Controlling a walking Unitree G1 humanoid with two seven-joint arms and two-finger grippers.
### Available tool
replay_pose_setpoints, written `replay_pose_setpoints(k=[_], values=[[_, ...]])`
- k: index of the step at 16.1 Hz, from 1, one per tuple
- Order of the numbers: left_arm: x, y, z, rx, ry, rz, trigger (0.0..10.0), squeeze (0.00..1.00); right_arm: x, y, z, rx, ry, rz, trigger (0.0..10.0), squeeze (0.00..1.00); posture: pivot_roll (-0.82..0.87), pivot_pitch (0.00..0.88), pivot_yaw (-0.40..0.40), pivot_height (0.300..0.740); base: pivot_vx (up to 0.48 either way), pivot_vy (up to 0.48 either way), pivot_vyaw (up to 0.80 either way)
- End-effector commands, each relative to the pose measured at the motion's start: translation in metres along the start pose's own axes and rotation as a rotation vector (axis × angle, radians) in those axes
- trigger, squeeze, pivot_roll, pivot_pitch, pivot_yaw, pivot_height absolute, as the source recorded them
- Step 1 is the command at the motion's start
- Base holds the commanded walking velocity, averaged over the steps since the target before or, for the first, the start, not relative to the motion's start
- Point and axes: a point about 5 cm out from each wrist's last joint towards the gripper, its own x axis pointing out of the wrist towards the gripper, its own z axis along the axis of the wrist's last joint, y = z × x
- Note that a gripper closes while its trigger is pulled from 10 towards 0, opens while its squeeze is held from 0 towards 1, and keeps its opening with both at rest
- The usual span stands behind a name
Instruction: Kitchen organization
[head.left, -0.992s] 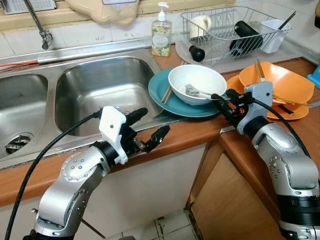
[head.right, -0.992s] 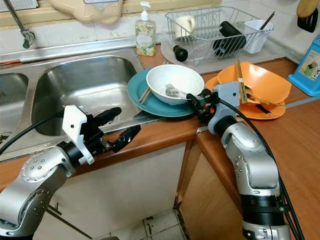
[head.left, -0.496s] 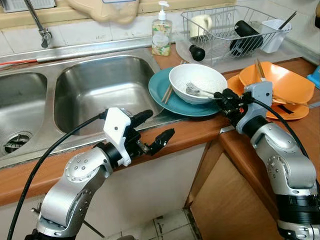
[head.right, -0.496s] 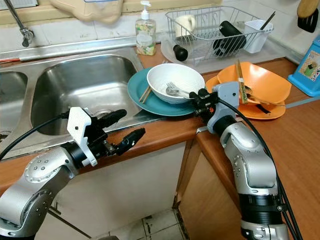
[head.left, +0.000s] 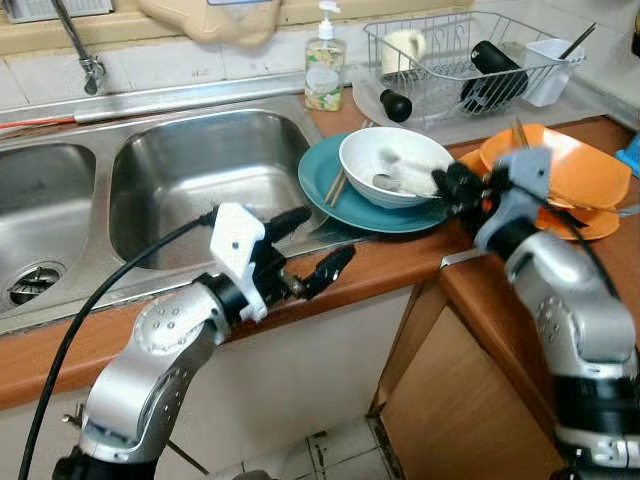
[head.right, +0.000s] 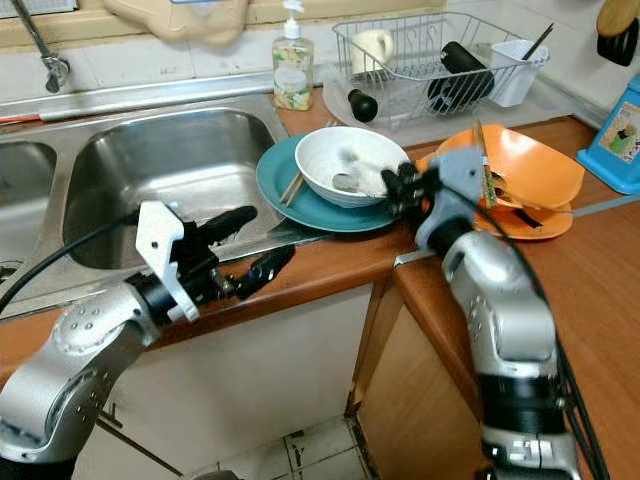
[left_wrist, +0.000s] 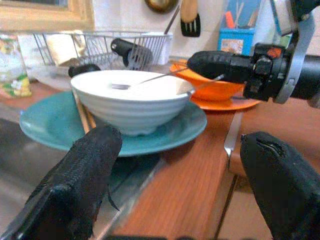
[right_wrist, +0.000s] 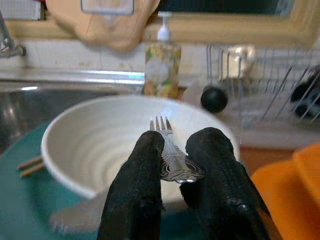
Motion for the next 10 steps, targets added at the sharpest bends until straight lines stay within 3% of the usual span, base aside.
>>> replay_pose_setpoints(k=[1, 4, 6, 7, 9, 10], values=[[0.003, 0.004, 0.007, 0.015, -0.014, 0.008, 10.0, 0.00, 0.000, -0.003, 0.015, -0.020, -0.055, -0.004, 0.0, 0.00, 0.01, 0.000, 0.024, 0.740, 0.000, 0.000, 0.00], [0.012, 0.010, 0.023, 0.090, -0.068, 0.005, 10.0, 0.00, 0.002, -0.001, 0.038, -0.049, -0.118, 0.013, 0.0, 0.00, 0.01, 0.000, 0.025, 0.740, 0.000, 0.000, 0.00], [0.018, 0.014, 0.030, 0.174, -0.096, 0.018, 10.0, 0.00, 0.003, 0.011, 0.047, -0.078, -0.114, 0.106, 0.0, 0.00, 0.01, 0.000, 0.027, 0.740, 0.000, 0.000, 0.00], [0.022, 0.021, 0.033, 0.292, -0.096, 0.060, 10.0, 0.00, 0.003, 0.025, 0.049, -0.077, -0.105, 0.173, 0.0, 0.00, 0.01, 0.000, 0.032, 0.740, 0.000, 0.000, 0.00], [0.023, 0.026, 0.034, 0.357, -0.095, 0.087, 10.0, 0.00, 0.004, 0.032, 0.048, -0.076, -0.100, 0.202, 0.0, 0.00, 0.00, 0.000, 0.036, 0.740, 0.000, 0.000, 0.00], [0.025, 0.033, 0.041, 0.508, -0.108, 0.122, 10.0, 0.00, 0.005, 0.044, 0.047, -0.077, -0.085, 0.249, 0.0, 0.00, 0.00, 0.000, 0.035, 0.740, 0.000, 0.000, 0.00]])
